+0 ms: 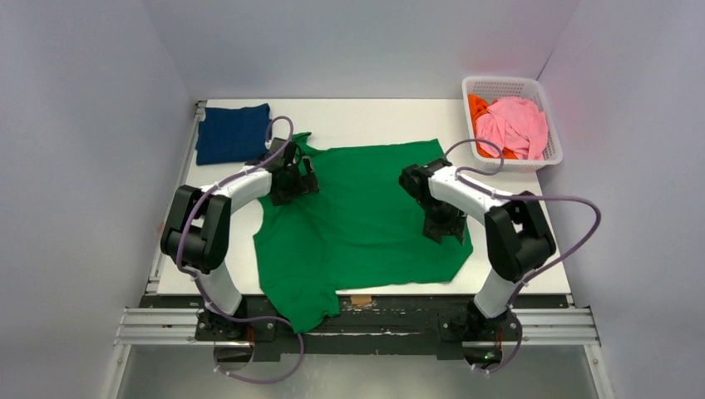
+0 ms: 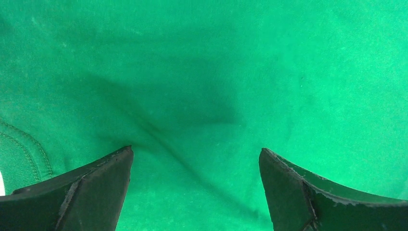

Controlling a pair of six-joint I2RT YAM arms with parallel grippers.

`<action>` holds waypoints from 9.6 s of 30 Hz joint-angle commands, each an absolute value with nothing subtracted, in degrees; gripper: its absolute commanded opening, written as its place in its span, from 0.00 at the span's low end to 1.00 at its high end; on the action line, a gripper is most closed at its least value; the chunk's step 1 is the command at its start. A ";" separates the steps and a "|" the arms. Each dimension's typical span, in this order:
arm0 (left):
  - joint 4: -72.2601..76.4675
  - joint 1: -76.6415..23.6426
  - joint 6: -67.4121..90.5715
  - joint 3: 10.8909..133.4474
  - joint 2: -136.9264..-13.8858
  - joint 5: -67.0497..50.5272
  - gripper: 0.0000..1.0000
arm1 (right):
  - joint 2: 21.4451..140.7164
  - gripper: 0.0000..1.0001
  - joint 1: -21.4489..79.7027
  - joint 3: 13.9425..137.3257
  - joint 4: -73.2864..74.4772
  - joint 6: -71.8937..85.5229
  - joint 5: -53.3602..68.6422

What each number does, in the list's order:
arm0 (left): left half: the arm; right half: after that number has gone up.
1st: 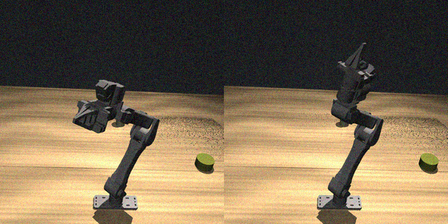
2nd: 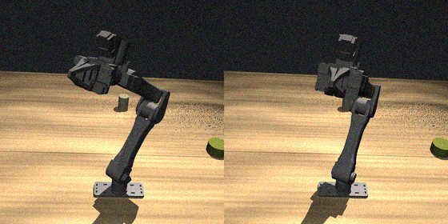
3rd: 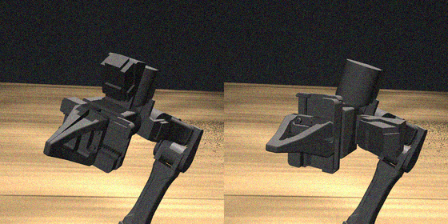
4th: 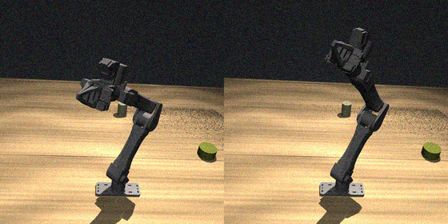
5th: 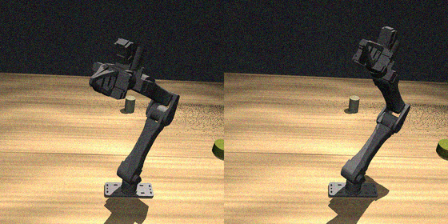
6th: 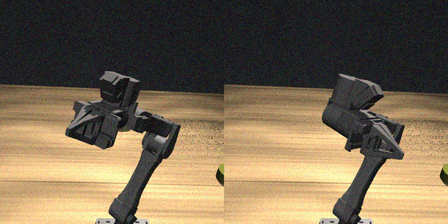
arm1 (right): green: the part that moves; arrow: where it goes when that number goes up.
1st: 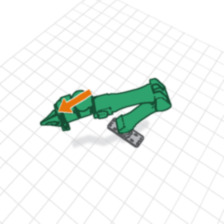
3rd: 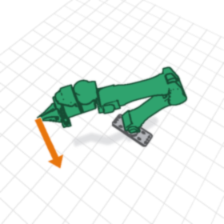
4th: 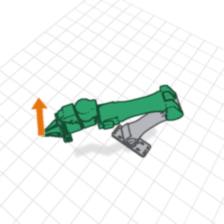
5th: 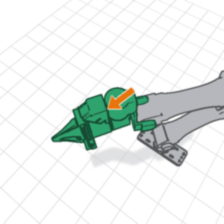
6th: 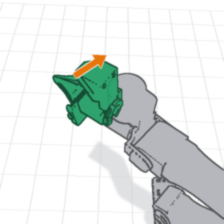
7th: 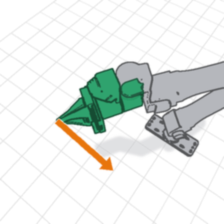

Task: Fold and stack the t-shirts
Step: Flatten out the tshirt, then grab the side of the flattened tshirt closest away from the robot with both arms, then fold the flattened tshirt in 1/3 of the way

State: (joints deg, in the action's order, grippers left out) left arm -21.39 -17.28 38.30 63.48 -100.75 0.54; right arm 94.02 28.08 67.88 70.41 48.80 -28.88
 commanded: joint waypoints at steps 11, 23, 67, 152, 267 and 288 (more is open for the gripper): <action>-25.72 -13.97 42.36 84.94 -118.49 -14.93 1.00 | 103.93 0.88 16.66 70.88 25.65 37.52 -9.66; -40.58 -12.59 48.73 131.03 -147.40 -25.05 1.00 | 121.01 0.85 7.85 80.59 16.53 42.96 -0.33; -19.56 -34.30 48.83 31.72 -75.69 -3.20 0.27 | 83.37 0.37 6.98 40.16 16.86 47.01 -14.20; -27.69 -34.58 47.42 33.96 -73.39 5.54 0.00 | 96.76 0.00 9.14 67.15 25.50 31.88 -4.49; -37.22 -35.46 45.68 42.72 -58.12 -5.55 0.00 | 55.36 0.00 9.11 33.15 36.85 49.76 -15.18; -36.59 -15.89 36.70 74.85 -89.31 -7.94 0.00 | 87.32 0.00 8.14 64.80 36.08 43.59 -16.17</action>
State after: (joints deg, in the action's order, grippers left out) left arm -36.95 -18.26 39.72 68.40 -84.82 -6.42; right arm 84.88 8.86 59.35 35.33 45.17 -13.67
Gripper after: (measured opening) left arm 0.019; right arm 0.008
